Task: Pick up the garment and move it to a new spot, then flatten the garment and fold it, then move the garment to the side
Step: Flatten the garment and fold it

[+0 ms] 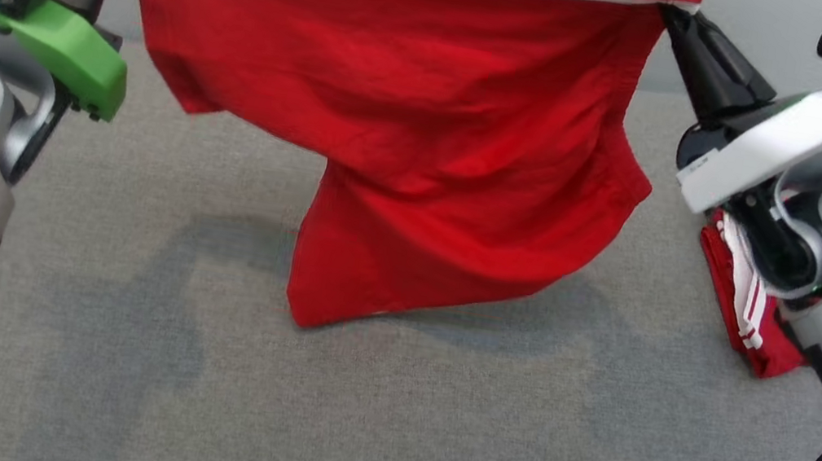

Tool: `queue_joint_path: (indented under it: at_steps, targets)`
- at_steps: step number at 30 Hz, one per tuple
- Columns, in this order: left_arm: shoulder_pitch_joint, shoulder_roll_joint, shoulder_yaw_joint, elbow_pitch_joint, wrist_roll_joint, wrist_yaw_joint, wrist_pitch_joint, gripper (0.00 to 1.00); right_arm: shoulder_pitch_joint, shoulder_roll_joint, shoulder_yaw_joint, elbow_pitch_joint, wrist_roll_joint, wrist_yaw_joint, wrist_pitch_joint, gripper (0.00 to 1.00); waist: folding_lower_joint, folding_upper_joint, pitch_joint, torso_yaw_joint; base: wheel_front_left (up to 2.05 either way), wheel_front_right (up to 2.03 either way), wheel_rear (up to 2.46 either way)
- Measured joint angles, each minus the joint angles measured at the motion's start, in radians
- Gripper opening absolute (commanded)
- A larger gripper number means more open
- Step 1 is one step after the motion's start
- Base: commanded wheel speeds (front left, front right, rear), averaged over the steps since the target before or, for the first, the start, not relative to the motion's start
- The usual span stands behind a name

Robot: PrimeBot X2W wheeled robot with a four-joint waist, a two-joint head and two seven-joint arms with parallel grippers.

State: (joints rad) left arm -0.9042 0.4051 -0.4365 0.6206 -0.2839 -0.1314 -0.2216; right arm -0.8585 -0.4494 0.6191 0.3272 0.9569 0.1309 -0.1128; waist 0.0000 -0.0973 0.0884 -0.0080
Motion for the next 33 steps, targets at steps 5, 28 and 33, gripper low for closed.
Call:
queue_joint_path:
  at_steps: [5, 28, 33]
  targets:
    - [-0.22, 0.022, -0.012, 0.019, -0.027, 0.0, 0.0, 0.0, -0.176, -0.023, -0.019, 0.06, -0.047, 0.001, 0.041, 0.0, 0.0, 0.0, 0.083, -0.008, 0.0, 0.0, 0.0]
    - [-0.065, -0.147, 0.103, -0.054, 0.025, 0.021, -0.041, 0.0, -0.192, 0.075, 0.022, 0.341, -0.411, 0.0, -0.149, 0.0, 0.0, 0.0002, 0.514, -0.005, 0.0, 0.0, 0.0]
    - [0.18, -0.191, 0.141, -0.035, 0.016, 0.008, -0.04, 0.0, -0.011, 0.021, 0.15, 0.272, -0.27, 0.001, -0.149, 0.0, 0.0, 0.0001, 0.464, 0.0, 0.0, 0.0, 0.0]
